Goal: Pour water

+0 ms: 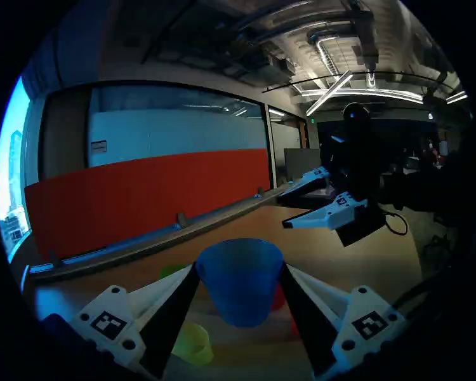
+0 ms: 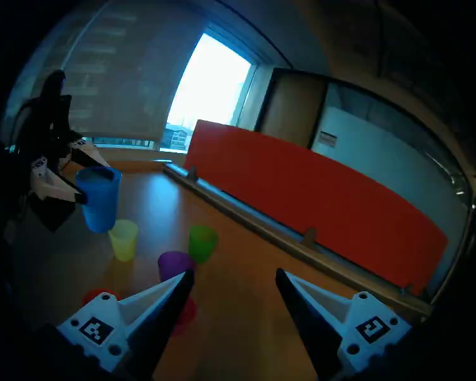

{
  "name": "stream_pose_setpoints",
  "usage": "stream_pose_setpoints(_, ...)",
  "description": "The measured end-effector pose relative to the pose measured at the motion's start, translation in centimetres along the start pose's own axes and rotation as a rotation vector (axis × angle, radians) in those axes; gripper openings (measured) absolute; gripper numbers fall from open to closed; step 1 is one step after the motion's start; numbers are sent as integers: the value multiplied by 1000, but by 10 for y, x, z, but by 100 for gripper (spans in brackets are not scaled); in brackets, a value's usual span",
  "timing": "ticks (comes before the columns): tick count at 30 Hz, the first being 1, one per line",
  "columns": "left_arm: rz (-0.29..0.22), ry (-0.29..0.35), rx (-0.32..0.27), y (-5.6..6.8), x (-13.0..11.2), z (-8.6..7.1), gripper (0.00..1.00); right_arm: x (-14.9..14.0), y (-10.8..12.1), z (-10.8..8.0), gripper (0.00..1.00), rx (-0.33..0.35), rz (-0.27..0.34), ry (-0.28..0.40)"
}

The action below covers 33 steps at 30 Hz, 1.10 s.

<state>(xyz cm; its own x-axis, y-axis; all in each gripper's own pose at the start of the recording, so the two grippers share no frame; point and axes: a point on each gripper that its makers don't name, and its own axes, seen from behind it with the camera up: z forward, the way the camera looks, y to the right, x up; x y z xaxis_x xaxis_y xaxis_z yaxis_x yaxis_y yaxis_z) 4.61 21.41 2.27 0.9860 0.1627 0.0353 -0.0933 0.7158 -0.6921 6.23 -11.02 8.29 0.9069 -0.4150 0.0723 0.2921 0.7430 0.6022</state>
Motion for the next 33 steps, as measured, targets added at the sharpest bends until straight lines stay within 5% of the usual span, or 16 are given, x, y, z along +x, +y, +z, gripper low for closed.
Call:
stream_pose_setpoints(14, -21, 31, 4, -6, 8, -16, 87, 10, -25, 65, 100, 176, -3, -46)
stream_pose_setpoints(33, -23, -4, -16, -5, -11, -24, 87, 25, -50, 162, 100, 365, -152, -151)
